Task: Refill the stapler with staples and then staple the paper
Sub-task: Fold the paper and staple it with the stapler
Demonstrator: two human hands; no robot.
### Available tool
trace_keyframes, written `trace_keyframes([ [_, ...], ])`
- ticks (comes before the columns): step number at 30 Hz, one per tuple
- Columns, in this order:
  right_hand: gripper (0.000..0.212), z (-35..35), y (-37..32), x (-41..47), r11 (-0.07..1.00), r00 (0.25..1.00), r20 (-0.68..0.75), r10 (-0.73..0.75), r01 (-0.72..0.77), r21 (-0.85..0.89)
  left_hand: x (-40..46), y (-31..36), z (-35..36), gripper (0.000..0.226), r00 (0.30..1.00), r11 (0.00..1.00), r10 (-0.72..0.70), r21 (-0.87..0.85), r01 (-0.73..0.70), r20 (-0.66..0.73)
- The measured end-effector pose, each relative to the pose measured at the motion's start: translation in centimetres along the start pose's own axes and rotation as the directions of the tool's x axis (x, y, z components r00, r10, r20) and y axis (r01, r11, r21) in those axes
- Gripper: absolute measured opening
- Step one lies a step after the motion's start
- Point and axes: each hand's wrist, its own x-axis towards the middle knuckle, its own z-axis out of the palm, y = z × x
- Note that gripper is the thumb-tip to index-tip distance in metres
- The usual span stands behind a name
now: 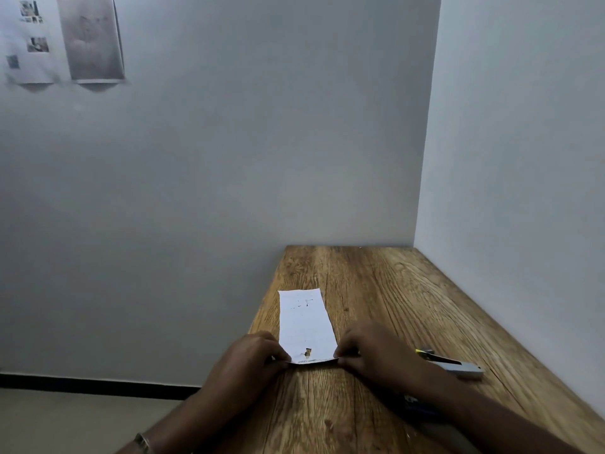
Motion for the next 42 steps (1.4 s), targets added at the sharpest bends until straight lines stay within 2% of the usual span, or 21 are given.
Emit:
trace_keyframes([
  [4,0.018,-0.2,0.1,0.3,0.995,0.998,0.018,0.063,-0.064,0.072,0.1,-0.3,-0.3,0.013,0.997,0.988,-0.076,-0.134,0.074,-0.010],
  [8,0.020,-0.2,0.1,1.1,0.981,0.986,0.073,0.149,-0.156,0.113,0.9,-0.5,-0.4,0.011,0.992,0.974,-0.127,-0.185,0.128,0.016],
  [15,0.023,0.2,-0.1,2.5,0.955,0.953,0.104,0.285,-0.292,0.056,1.9,-0.4,0.0,0.011,0.978,0.970,-0.206,-0.135,0.201,-0.020],
  [24,0.022,0.8,0.0,2.8,0.954,0.950,0.092,0.298,-0.299,0.002,1.9,0.2,0.7,0.010,0.971,0.972,-0.230,-0.061,0.226,-0.063],
  [29,0.014,1.1,-0.6,1.9,0.968,0.968,0.006,0.251,-0.251,-0.021,1.3,0.9,1.5,0.017,0.975,0.977,-0.205,0.047,0.210,-0.089],
  [33,0.016,1.2,-1.9,1.1,0.987,0.991,-0.099,0.085,-0.097,-0.126,0.9,1.6,1.6,0.026,0.990,0.972,-0.035,0.226,0.064,-0.133],
  [37,0.018,0.8,-3.0,0.9,0.963,0.994,-0.090,-0.067,0.041,-0.265,1.2,2.6,1.2,0.044,0.995,0.935,0.104,0.341,-0.096,-0.006],
  [39,0.018,0.6,-3.3,0.7,0.942,0.993,-0.064,-0.098,0.072,-0.329,0.7,3.3,1.6,0.046,0.990,0.916,0.116,0.377,-0.140,0.086],
  [42,0.022,0.7,-3.3,0.6,0.908,0.991,-0.027,-0.133,0.111,-0.404,-0.2,3.7,2.1,0.071,0.984,0.918,0.096,0.369,-0.147,0.152],
])
